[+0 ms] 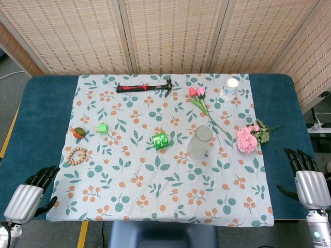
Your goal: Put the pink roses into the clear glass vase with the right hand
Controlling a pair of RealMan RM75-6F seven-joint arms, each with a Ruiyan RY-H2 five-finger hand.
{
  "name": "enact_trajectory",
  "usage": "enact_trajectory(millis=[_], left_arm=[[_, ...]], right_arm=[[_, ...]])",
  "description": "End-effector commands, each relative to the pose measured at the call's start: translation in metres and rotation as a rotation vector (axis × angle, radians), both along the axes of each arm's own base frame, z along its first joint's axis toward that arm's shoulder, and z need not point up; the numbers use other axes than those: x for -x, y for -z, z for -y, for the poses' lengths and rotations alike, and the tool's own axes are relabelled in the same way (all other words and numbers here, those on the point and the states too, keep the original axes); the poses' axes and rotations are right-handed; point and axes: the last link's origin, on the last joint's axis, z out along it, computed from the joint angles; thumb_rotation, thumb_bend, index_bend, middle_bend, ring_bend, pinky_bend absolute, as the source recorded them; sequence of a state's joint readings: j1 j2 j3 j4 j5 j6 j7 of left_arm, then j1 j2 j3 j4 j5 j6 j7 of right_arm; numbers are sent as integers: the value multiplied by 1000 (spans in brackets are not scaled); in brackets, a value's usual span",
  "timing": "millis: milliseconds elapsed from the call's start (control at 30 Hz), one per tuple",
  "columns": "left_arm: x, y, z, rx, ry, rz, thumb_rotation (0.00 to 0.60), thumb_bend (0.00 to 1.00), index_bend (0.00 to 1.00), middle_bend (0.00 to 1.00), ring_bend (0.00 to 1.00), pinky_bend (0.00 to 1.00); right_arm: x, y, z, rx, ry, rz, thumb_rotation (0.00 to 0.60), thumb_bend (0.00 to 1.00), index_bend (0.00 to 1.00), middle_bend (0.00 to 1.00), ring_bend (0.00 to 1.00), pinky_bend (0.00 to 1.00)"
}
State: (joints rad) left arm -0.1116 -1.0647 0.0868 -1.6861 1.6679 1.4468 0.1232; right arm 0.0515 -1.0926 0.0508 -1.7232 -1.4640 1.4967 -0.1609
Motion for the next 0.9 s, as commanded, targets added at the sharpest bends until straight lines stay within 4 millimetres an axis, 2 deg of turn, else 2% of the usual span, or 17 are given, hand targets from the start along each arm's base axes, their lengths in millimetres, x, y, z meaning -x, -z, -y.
enact_trajectory(millis=[33, 100, 167, 267, 367, 467, 667, 900], left_arm=[[0, -3, 0, -5, -7, 13, 600, 334, 28, 29, 79, 293], [-1, -6, 1, -15, -2, 16, 600, 334, 27, 30, 79, 294], [-1, -6, 1, -20, 0, 18, 600, 334, 27, 33, 78, 294], [0, -6, 1, -15, -7, 12, 600, 333, 27, 34, 78, 296], [1, -5, 0, -14, -12, 7, 600, 334, 27, 35, 78, 298], [1, -6, 0, -15, -15, 8, 600, 335, 28, 35, 79, 299], [0, -5, 0, -18, -15, -1, 600, 334, 28, 35, 81, 299], [1, -3, 0, -13, -21, -19, 600, 335, 32, 34, 87, 299]], right_arm=[[0, 3, 11, 17, -26, -22, 600, 42, 10, 84, 79, 159], [-3, 4, 22, 17, -68, -44, 600, 42, 0, 199, 252, 360], [-5, 2, 35, 14, -101, -87, 600, 41, 0, 436, 536, 661], [-8, -3, 52, 3, -116, -201, 600, 25, 0, 617, 729, 861], [-8, -7, 68, -44, -83, -302, 600, 2, 0, 667, 780, 914], [-4, -12, 84, -112, -17, -357, 600, 0, 0, 675, 786, 921], [16, -19, 120, -260, 95, -360, 600, 0, 0, 681, 789, 923], [35, -3, 164, -345, 125, -396, 600, 0, 37, 701, 809, 938]])
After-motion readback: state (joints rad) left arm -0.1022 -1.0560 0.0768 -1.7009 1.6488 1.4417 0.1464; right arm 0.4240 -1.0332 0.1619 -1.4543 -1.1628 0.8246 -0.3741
